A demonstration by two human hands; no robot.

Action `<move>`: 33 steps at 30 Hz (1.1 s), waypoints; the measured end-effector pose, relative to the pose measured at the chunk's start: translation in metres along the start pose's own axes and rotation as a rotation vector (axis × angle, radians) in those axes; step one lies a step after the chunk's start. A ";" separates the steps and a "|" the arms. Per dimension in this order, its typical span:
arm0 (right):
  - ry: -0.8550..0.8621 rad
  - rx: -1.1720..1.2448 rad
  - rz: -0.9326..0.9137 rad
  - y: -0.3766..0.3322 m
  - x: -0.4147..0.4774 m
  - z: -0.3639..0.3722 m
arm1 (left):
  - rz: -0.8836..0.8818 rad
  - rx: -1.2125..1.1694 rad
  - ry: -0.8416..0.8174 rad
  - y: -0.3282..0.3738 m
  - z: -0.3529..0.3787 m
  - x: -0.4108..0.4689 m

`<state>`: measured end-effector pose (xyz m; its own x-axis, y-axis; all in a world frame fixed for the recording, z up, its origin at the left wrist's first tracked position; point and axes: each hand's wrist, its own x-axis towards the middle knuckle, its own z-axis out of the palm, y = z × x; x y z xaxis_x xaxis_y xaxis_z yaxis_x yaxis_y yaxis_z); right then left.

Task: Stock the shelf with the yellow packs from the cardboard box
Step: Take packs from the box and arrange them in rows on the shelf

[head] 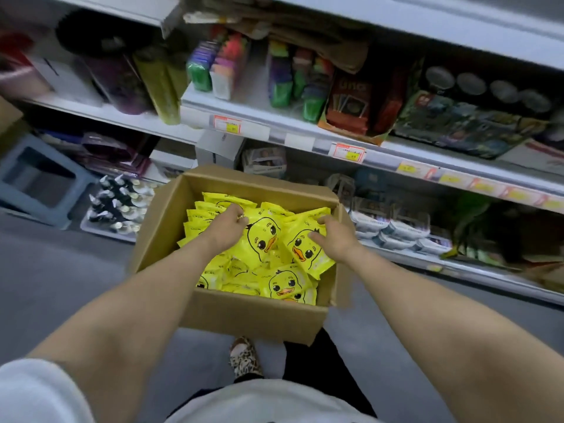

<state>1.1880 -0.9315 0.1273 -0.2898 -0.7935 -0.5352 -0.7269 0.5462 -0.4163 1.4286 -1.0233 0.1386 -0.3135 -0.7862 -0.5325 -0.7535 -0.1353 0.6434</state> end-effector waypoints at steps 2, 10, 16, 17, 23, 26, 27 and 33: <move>0.011 0.093 0.032 0.000 -0.011 -0.006 | 0.019 -0.045 -0.008 0.006 0.001 -0.010; 0.036 0.144 -0.022 0.005 -0.038 -0.066 | -0.008 -0.130 -0.225 0.075 -0.004 -0.045; 0.191 0.137 -0.189 0.021 -0.050 -0.153 | 0.112 -0.062 -0.119 0.155 0.008 -0.059; 0.216 0.117 -0.220 0.026 -0.054 -0.170 | 0.124 -0.049 -0.098 0.171 0.011 -0.061; 0.310 0.009 -0.333 0.070 -0.075 -0.267 | 0.185 0.063 0.016 0.268 0.024 -0.077; 0.346 -0.052 -0.396 0.088 -0.084 -0.310 | 0.207 0.141 0.071 0.306 0.030 -0.082; 0.366 -0.072 -0.419 0.093 -0.087 -0.322 | 0.219 0.176 0.084 0.318 0.031 -0.084; 0.432 -0.107 -0.496 0.114 -0.099 -0.382 | 0.262 0.249 0.109 0.375 0.033 -0.095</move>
<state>0.8964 -0.8929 0.4137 -0.1127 -0.9922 0.0528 -0.8899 0.0772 -0.4496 1.1569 -0.9793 0.4128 -0.4611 -0.8360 -0.2976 -0.7775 0.2189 0.5895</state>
